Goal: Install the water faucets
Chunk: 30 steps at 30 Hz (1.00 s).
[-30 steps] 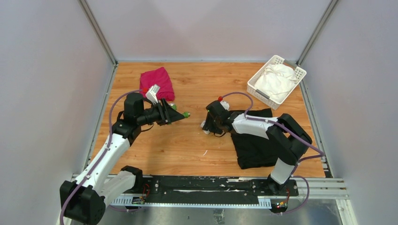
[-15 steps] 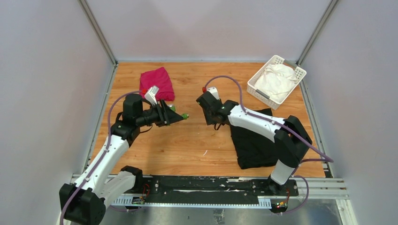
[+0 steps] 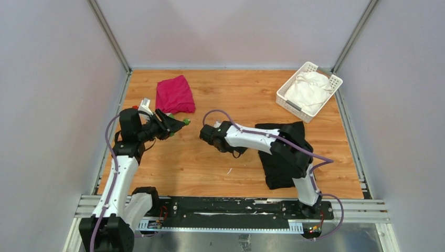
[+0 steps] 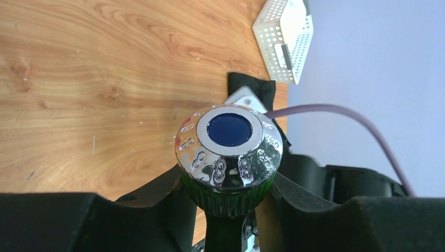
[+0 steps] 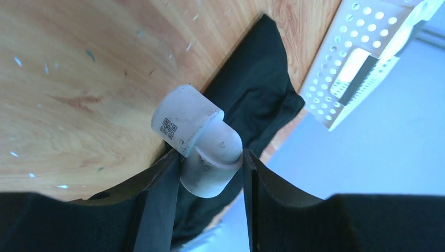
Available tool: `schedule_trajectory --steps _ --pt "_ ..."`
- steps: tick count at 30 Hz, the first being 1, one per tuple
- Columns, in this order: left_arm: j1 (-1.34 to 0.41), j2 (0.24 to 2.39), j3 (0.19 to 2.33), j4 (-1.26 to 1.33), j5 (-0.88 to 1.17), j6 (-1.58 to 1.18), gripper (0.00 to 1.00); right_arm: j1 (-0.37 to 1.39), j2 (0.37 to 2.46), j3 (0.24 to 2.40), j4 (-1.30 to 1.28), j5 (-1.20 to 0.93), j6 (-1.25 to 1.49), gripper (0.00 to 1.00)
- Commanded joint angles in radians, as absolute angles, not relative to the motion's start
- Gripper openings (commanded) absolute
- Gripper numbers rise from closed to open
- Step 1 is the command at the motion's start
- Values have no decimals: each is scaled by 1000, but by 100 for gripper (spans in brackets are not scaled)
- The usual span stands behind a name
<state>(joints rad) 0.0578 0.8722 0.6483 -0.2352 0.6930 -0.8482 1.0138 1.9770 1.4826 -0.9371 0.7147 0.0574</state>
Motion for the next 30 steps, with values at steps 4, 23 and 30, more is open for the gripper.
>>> schedule_trajectory --steps 4,23,30 --pt "67 826 630 -283 634 -847 0 1063 2060 1527 -1135 820 32 0" --pt "67 829 600 -262 664 -858 0 1151 2158 1550 -1048 765 105 20" --pt "67 823 590 -264 672 -857 0 1162 2109 1537 -999 718 103 41"
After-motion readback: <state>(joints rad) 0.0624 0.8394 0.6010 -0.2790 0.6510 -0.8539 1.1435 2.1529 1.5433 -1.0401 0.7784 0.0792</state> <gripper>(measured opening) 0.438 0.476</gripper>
